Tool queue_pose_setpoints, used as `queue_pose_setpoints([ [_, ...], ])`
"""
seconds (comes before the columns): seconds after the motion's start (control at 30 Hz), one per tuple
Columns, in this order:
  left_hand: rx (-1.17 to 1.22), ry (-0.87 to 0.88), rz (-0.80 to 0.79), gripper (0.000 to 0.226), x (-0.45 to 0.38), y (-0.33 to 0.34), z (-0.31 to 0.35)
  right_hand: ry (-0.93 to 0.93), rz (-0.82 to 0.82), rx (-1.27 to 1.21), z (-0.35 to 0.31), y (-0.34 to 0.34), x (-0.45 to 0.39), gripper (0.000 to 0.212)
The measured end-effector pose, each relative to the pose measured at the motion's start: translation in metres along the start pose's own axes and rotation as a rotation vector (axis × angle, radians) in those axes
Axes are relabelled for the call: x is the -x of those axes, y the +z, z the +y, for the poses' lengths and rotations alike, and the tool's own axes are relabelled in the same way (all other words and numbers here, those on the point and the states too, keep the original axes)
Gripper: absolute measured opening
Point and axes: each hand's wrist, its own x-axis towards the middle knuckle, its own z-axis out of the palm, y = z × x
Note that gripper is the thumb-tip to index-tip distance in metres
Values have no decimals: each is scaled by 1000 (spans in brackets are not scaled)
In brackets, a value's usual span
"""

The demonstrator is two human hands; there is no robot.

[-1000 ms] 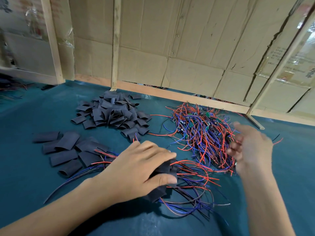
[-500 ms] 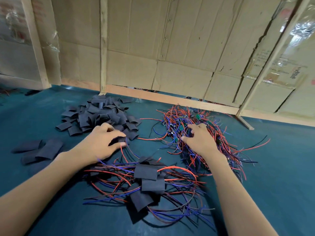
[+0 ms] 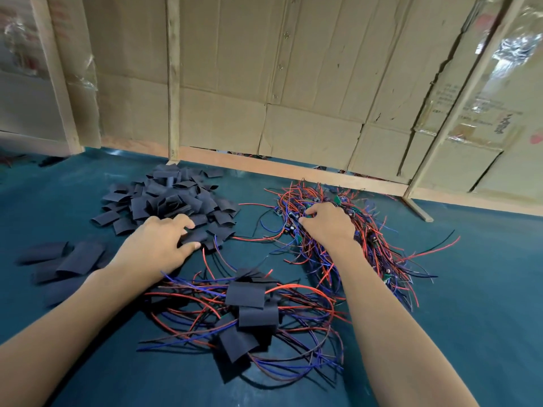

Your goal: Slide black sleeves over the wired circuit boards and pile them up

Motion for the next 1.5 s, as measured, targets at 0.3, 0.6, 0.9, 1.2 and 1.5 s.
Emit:
queue_pose_setpoints([
  [0.3,39,0,30,57,3,-2,-1,-26,-205,324,-23,-28,-4,22],
  [0.6,96,54,228,50,6,-10,5,-4,-306,214,-15,-50,-11,34],
  [0.9,126,35,229,47,8,-15,4,111,-157,-81,-6,-122,-20,16],
  [1.2,191,77,276,58,18,-29,17,-1,222,-823,-3,-156,19,18],
  [1.5,298,317,425,44,38,-51,51,-174,-165,-1824,-20,-47,93,13],
])
